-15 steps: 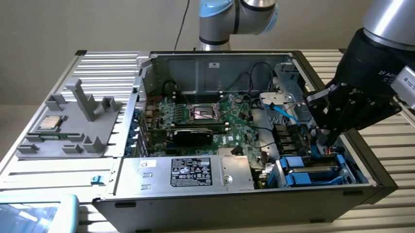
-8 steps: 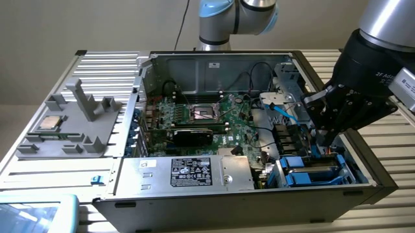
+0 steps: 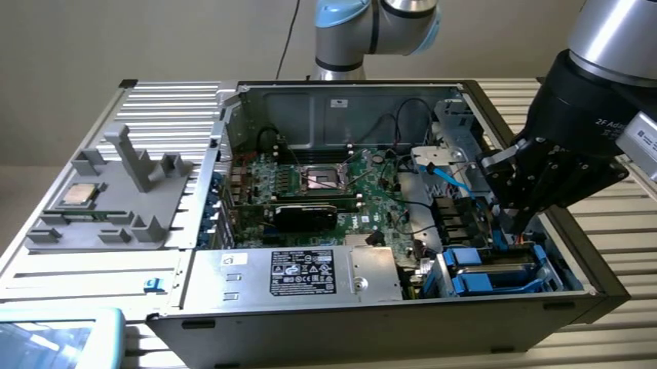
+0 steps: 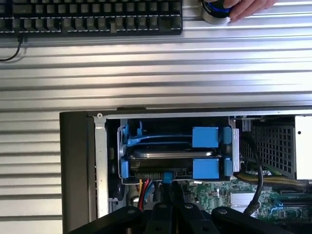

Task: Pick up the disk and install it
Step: 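Insert the second disk wire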

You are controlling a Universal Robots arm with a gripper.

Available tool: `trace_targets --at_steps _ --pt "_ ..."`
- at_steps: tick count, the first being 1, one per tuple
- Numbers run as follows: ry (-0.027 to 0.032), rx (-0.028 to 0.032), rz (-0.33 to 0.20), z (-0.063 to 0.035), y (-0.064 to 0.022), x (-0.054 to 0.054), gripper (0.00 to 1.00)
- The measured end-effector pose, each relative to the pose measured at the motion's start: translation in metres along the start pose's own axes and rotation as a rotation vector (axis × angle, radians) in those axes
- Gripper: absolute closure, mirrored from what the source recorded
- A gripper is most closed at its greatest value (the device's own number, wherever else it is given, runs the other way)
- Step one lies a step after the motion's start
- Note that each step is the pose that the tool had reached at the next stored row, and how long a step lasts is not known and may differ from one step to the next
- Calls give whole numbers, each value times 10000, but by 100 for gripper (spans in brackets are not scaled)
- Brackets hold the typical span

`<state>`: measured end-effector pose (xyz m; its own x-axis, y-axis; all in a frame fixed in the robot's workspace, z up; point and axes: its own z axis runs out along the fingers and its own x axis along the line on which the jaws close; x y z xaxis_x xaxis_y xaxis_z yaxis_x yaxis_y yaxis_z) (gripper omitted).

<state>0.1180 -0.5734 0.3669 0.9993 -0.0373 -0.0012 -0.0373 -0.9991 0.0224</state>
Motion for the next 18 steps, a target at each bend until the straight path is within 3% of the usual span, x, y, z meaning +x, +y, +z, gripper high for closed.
trace_targets --at_steps 7,18 --pt "-73 258 -77 70 86 2 89" --pt "-156 465 -134 211 148 -3 89"
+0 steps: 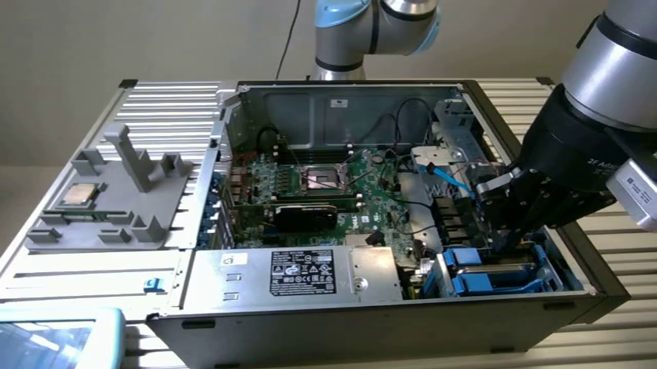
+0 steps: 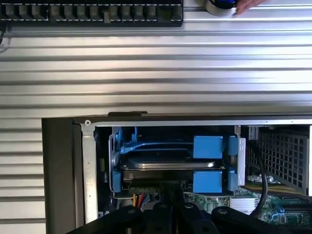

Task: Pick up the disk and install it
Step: 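Insert the second disk wire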

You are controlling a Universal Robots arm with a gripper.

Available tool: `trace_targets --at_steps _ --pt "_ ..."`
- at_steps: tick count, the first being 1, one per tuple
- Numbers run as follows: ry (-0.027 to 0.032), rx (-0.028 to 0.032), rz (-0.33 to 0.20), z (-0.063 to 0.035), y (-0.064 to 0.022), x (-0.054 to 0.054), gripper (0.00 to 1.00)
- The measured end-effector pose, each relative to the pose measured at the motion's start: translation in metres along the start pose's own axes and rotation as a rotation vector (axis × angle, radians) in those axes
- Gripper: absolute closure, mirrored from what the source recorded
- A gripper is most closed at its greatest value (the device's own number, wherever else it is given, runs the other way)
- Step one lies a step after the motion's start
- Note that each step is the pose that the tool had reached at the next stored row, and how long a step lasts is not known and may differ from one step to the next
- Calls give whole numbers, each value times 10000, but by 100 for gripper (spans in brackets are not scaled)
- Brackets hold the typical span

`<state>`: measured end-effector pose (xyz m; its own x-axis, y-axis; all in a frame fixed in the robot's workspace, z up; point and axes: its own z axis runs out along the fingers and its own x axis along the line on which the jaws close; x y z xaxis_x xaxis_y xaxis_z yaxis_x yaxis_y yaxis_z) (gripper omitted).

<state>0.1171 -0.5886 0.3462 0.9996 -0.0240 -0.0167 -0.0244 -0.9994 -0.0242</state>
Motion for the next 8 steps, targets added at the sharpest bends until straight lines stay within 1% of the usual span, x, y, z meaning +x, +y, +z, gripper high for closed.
trace_targets --at_steps 1,4,8 --pt "-2 26 -9 11 2 0 89" --pt "-5 74 -36 40 3 1 89" --pt "-8 155 -74 66 6 2 89"
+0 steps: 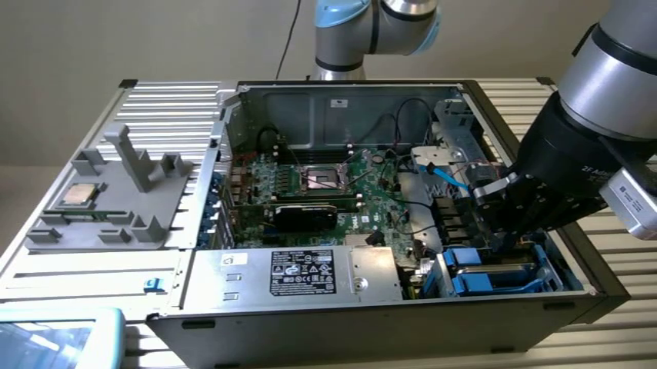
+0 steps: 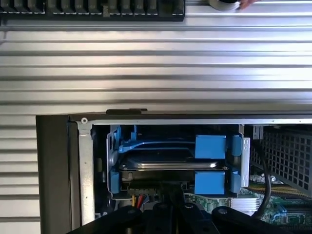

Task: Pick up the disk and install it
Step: 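Insert the second disk wire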

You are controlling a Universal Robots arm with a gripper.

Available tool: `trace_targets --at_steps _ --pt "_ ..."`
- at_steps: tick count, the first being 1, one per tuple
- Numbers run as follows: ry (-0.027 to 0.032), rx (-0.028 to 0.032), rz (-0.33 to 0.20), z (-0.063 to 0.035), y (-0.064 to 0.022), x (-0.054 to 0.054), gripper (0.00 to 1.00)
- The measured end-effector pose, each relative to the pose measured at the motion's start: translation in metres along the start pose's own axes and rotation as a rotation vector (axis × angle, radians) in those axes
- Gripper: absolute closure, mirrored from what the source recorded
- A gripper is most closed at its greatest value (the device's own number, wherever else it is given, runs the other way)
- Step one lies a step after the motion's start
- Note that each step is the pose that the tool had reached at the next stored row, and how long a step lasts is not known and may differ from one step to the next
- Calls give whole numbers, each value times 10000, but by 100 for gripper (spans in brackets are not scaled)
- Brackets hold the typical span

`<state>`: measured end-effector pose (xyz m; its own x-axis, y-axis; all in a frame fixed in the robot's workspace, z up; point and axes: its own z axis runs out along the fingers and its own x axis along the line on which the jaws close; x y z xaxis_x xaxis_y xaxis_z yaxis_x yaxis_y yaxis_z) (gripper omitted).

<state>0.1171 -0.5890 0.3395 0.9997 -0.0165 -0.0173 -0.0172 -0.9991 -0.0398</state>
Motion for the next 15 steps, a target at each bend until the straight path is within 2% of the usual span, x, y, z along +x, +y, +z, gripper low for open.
trace_targets --at_steps 5,6,8,10,15 --pt "-11 99 -40 -8 15 1 89" --pt "-29 99 -42 -38 17 1 89" --pt "-101 94 -39 -103 22 6 89" --pt "-144 94 -36 -122 35 33 89" --pt "-163 96 -37 -128 88 171 89"
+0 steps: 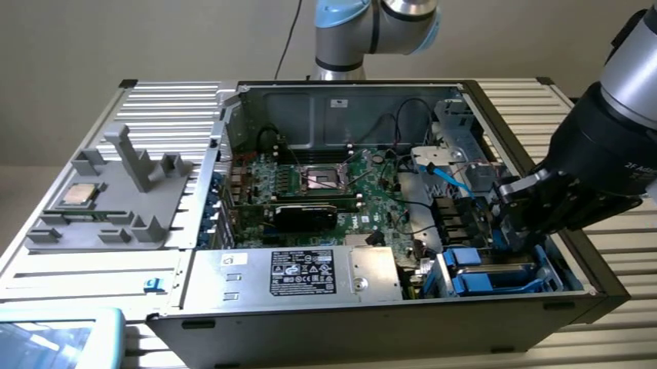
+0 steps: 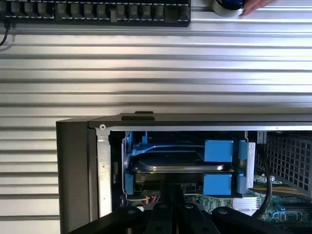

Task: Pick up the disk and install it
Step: 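Insert the second disk wire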

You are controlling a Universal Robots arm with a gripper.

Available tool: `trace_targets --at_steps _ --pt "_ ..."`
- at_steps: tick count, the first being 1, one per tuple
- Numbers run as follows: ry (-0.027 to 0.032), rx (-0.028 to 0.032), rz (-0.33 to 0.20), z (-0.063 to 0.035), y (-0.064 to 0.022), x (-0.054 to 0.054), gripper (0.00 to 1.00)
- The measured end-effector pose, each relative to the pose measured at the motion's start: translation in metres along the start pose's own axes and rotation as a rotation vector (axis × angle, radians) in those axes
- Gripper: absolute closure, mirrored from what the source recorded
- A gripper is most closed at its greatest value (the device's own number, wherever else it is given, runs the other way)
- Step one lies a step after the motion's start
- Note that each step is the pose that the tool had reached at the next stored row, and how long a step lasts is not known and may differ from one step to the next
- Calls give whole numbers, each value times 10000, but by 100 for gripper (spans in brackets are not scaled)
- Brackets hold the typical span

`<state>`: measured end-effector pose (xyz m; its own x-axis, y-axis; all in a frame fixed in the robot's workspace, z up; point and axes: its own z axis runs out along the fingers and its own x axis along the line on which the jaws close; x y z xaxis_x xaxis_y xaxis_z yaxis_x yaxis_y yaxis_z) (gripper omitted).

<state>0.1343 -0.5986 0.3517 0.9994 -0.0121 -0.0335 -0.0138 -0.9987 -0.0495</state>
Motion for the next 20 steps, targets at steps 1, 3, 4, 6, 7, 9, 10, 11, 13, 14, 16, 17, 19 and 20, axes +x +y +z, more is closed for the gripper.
trace_targets --at_steps 1,3,4,6,7,9,10,11,13,14,16,17,19,20 --pt "-2 3 -4 -1 4 20 89" --pt "-2 4 -15 -2 8 42 89" --pt "-2 7 -22 -2 10 45 89" --pt "-5 10 -38 3 11 49 89" --pt "-6 10 -48 10 12 50 89" --pt "-7 11 -70 28 13 51 89" --pt "-8 11 -80 40 14 51 89" --pt "-9 13 -90 51 14 52 89" --pt "-14 18 -108 70 15 53 89" --pt "-16 20 -116 78 15 53 89" --pt "-21 26 -133 94 16 54 89" --pt "-23 30 -140 102 17 54 89" --pt "-27 35 -155 112 18 55 89" --pt "-28 38 -161 115 18 55 89"
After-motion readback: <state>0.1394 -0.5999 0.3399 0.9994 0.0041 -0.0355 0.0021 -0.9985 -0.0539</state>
